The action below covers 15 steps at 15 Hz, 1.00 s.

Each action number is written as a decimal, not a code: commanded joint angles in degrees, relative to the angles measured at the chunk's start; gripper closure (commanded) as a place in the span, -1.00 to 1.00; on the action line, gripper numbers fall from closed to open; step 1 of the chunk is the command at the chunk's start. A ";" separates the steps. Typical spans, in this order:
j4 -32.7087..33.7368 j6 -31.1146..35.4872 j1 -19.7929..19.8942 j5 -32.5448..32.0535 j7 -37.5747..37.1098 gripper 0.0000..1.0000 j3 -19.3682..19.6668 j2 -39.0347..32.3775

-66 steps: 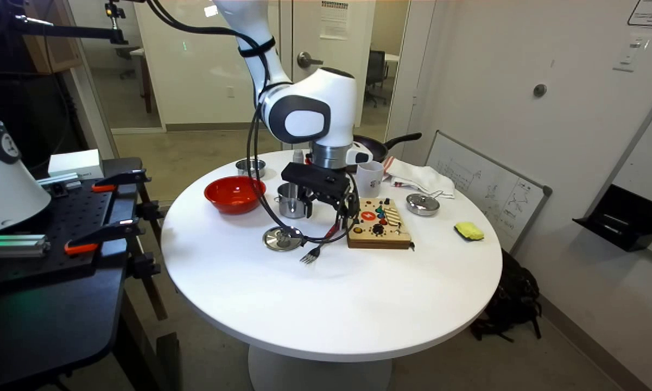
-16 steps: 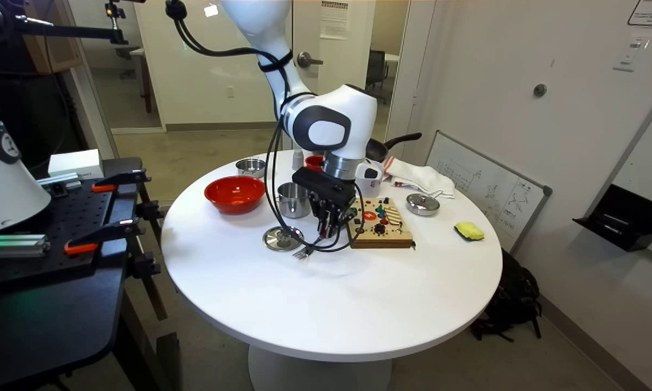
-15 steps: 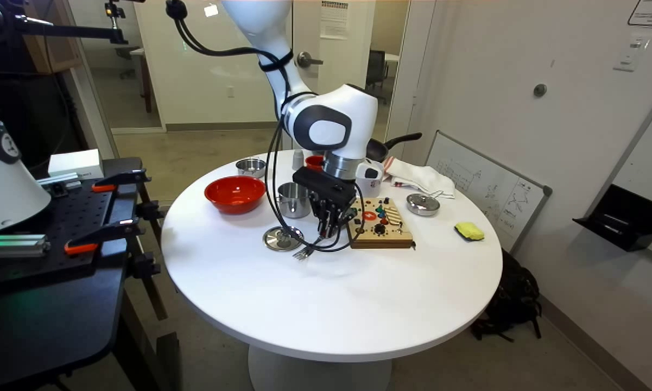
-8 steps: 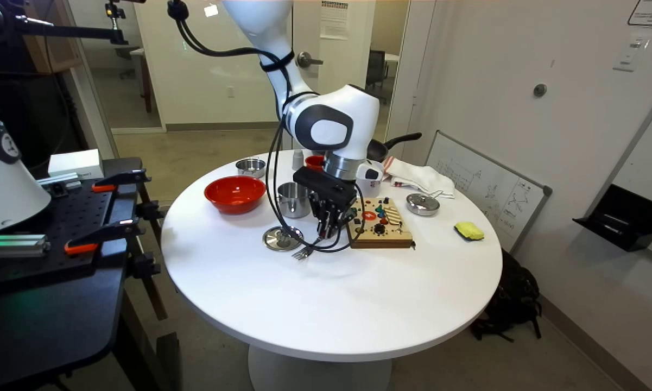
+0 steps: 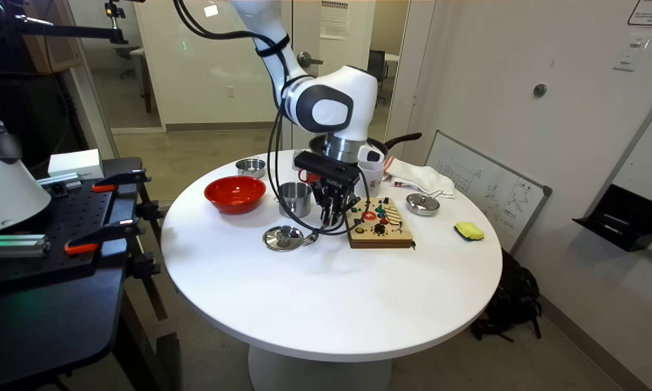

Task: Pick up the lid from the pot and put it on the table, then pick up the folk and put it in the in the pot

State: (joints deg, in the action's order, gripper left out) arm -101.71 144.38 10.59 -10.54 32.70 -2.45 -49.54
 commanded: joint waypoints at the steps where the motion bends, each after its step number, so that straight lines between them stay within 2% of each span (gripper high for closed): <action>1: -5.79 -2.04 -3.43 -3.25 -3.49 0.86 2.39 7.50; 8: -9.71 -8.38 -7.68 -9.32 -7.35 0.86 4.21 13.91; 12: -10.28 -14.74 -10.72 -15.62 -6.03 0.86 4.41 14.44; 15: -10.50 -15.87 -12.04 -19.17 -5.64 0.86 3.79 14.09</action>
State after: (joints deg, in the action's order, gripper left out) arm -110.90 130.25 0.38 -26.29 26.89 1.06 -36.63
